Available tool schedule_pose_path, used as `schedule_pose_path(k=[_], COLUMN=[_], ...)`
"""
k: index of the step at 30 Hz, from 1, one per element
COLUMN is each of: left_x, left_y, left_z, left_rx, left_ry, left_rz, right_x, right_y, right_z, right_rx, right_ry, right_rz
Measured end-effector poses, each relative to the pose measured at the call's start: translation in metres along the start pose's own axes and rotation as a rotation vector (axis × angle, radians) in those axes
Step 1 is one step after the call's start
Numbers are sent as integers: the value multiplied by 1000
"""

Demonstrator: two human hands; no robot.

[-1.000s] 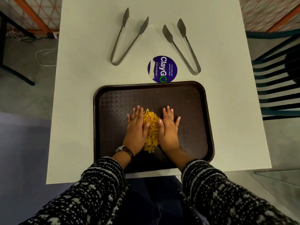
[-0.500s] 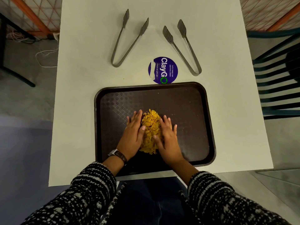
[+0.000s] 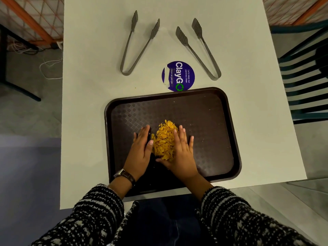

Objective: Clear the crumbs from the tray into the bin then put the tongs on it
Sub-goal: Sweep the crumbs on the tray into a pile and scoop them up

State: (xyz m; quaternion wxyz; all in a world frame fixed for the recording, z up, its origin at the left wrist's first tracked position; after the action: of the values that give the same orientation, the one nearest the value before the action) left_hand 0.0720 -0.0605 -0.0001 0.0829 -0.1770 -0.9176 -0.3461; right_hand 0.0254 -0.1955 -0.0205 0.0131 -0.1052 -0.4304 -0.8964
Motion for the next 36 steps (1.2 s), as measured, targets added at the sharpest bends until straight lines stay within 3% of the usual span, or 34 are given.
schedule_pose_path(k=[2, 12, 17, 21, 27, 36], left_x=[-19, -52, -51, -41, -28, -20], left_y=[-31, -43, -49, -49, -52, -59], left_z=[-13, -36, -33, -31, -28, -34], left_rx=[-35, -139, -150, -89, 152, 643], left_ry=[-73, -248, -350, -366, -198, 127], left_rz=[166, 188, 264, 228, 64, 59], right_x=[14, 2, 2, 3, -4, -9], right_y=[0, -14, -15, -7, -5, -1], right_z=[-24, 1, -1, 1, 8, 14], right_rx=[-82, -95, -182, -302, -490, -1077], right_ry=[-167, -137, -97, -102, -166, -325], right_rz=[-75, -45, -108, -186, -312, -337])
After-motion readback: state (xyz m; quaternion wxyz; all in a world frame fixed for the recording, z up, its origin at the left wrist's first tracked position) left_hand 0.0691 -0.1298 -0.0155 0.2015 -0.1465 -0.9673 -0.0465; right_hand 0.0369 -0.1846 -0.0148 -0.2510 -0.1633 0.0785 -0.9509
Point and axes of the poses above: each hand's wrist, its own x-axis away from the middle knuckle, its own y-axis out of the back of the hand, z = x × y, the point moved 7 cm from there along -x, towards the middle knuckle, and after that the axes turned 5 degrees about -x, right-handed, at the moved point
